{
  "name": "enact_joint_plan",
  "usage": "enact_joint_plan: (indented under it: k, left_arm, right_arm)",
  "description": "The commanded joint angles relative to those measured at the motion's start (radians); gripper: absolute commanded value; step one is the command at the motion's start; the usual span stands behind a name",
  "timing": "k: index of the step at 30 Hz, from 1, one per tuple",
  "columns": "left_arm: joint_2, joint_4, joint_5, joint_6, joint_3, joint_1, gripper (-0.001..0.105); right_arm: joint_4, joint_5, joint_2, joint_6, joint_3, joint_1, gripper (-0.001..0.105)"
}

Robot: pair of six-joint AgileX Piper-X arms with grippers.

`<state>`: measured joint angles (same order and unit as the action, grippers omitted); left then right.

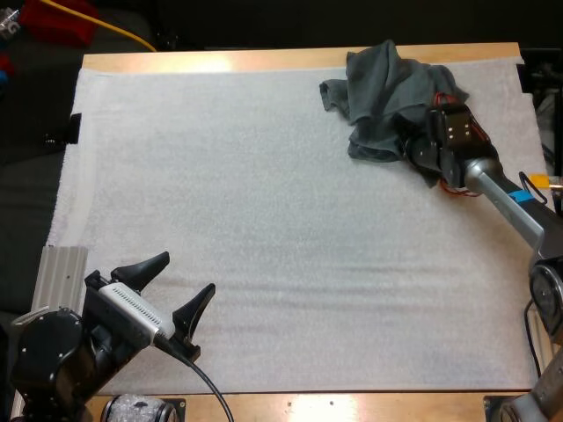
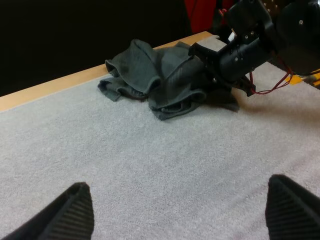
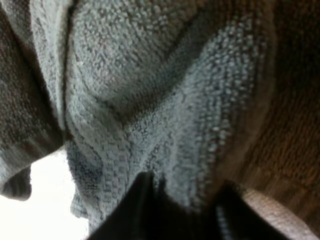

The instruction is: Pick towel from pile, fold and stack

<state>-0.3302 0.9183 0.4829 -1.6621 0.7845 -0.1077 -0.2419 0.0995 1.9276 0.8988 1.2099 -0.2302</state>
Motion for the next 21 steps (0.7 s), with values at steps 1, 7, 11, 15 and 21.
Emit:
enact_joint_plan:
  k: [1,7,11,15,21]
  left_arm:
    - [-0.004,-0.003,0.008,-0.005,0.006,-0.006,0.069]
    - [-0.004,-0.003,0.008,-0.005,0.006,-0.006,0.069]
    - [-0.004,-0.003,0.008,-0.005,0.006,-0.006,0.069]
    - [-0.004,-0.003,0.008,-0.005,0.006,-0.006,0.069]
    - [-0.004,-0.003,0.008,-0.005,0.006,-0.006,0.069]
  right_arm:
    - [0.006,0.011,-0.018,0.007,0.008,0.005,0.009]
    - [0.021,0.017,-0.057,0.113,0.008,0.005,0.001]
    - [0.021,0.017,-0.118,0.187,0.008,0.005,0.001]
    - [0.019,0.017,-0.194,0.254,0.008,0.005,0.001]
    - [0.021,0.017,-0.276,0.318,0.030,0.005,0.001]
